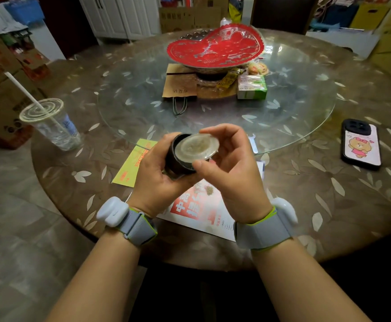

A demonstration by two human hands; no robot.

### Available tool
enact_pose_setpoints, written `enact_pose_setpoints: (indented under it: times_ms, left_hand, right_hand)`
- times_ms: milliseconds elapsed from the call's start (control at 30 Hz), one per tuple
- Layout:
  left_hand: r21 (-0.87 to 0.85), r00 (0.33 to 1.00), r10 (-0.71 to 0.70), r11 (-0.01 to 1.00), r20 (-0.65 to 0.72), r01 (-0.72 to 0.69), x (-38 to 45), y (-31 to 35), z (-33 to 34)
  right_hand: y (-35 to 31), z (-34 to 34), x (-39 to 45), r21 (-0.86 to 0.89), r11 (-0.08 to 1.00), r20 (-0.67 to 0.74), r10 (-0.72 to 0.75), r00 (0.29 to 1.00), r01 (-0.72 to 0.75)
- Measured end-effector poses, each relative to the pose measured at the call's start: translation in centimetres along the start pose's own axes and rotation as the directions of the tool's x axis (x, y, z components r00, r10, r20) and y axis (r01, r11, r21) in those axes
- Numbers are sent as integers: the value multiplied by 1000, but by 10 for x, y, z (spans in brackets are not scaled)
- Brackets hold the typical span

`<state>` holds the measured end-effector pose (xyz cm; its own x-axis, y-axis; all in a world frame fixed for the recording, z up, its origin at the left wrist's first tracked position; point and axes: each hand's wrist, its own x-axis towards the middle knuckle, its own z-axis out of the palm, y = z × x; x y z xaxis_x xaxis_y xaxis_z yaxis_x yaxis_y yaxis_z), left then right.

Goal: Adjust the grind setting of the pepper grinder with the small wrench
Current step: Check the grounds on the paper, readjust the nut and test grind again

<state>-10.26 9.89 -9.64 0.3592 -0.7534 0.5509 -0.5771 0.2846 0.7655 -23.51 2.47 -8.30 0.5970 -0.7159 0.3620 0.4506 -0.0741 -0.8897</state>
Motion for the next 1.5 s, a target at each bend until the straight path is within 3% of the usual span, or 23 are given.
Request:
enact_pose_setpoints:
  times_ms: [167, 534, 767, 1034, 1201, 1267, 1334, 1401, 1501]
  left_hand:
    - [8, 1000, 12, 1000, 3, -12, 1, -4, -3]
    - [-22, 999, -30, 999, 12, 30, 1, -6, 1]
    - [-42, 999, -39, 998, 16, 40, 1, -6, 1]
    - [-34, 999, -32, 999, 9, 32, 1, -2, 3]
    - [5, 996, -35, 999, 84, 35, 4, 2, 5]
    - [48, 993, -19, 999, 119, 13, 3, 5, 5]
    - [134, 991, 26, 990, 133, -44, 0, 13, 9]
    - [207, 987, 103, 970, 121, -127, 1, 20, 11]
    - [246, 969, 225, 938, 106, -245, 6, 33, 14]
  right_hand:
    - [3, -1, -2, -224, 973, 16, -55, 998, 57]
    - [1, 4, -2, -361, 931, 14, -63, 998, 63]
    - [-19, -7, 10, -607, 786, 192, 3, 981, 116]
    - [-19, -3, 15, -566, 823, 187, 63, 980, 55]
    - [-23, -14, 12, -595, 801, 199, 77, 977, 58]
    - [-25, -26, 14, -510, 860, 252, 190, 949, -37]
    - [-28, -38, 13, -207, 938, 266, 326, 907, -276]
    - [-21, -47, 17, 16, 850, 211, 512, 832, -527]
    - [-1, -45, 17, 13, 663, 170, 736, 655, -748]
